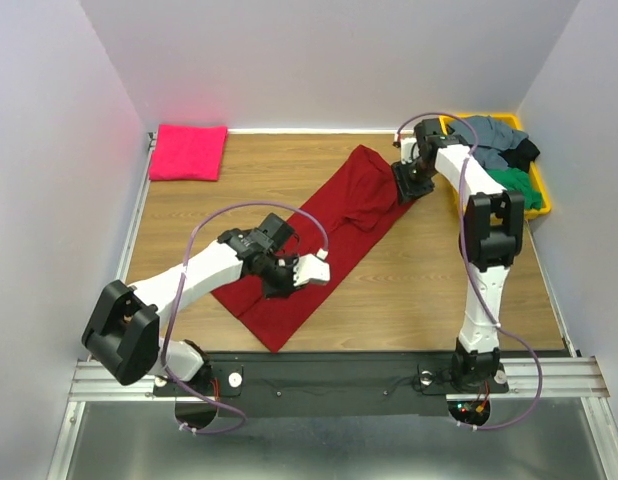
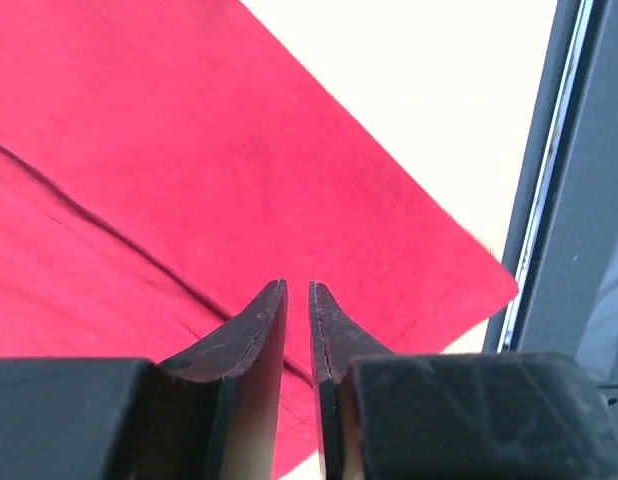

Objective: Fold and stack the t-shirts
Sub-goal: Fold the tshirt

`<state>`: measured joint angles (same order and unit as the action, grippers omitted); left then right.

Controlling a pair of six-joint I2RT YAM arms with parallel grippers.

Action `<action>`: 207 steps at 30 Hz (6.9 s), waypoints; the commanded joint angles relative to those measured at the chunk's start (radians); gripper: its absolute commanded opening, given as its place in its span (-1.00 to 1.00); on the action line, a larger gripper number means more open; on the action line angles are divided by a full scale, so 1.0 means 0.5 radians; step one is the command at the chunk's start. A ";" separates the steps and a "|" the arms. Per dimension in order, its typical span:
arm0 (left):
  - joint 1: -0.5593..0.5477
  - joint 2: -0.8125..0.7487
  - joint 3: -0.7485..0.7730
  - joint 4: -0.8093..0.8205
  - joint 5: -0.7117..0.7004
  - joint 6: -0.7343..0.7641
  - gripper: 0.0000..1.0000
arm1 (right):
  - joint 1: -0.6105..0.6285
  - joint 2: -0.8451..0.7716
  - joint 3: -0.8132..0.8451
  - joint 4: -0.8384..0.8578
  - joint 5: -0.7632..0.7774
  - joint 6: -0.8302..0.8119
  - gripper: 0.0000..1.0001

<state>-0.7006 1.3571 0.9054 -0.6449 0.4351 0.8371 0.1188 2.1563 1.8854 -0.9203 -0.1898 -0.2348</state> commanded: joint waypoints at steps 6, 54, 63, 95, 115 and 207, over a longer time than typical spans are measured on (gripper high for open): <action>0.171 -0.088 0.168 0.080 0.087 -0.211 -0.44 | -0.004 0.470 0.438 0.064 -0.087 0.144 -0.28; -0.234 0.406 0.236 0.259 0.341 -0.564 -0.35 | 0.265 0.157 0.306 0.337 -0.666 0.129 -0.03; 0.131 -0.075 0.165 0.522 0.461 -0.824 -0.17 | 0.357 0.446 0.362 0.334 -0.535 0.301 -0.41; 0.760 1.074 1.072 1.056 0.179 -1.373 -0.19 | 0.379 0.517 0.722 0.659 -0.347 0.402 0.18; 0.864 2.029 2.058 0.860 -0.009 -1.438 -0.27 | 0.345 0.016 -0.077 0.589 -0.366 0.132 0.11; 0.140 -0.101 0.026 0.382 0.406 0.222 -1.00 | 0.870 -1.785 -1.970 0.577 -0.341 -1.315 -0.99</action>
<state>-0.6685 1.2625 0.8482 -0.4614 0.5926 0.9268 0.6193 1.2121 0.8154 -0.6521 -0.3183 -0.7956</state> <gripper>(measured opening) 0.036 0.022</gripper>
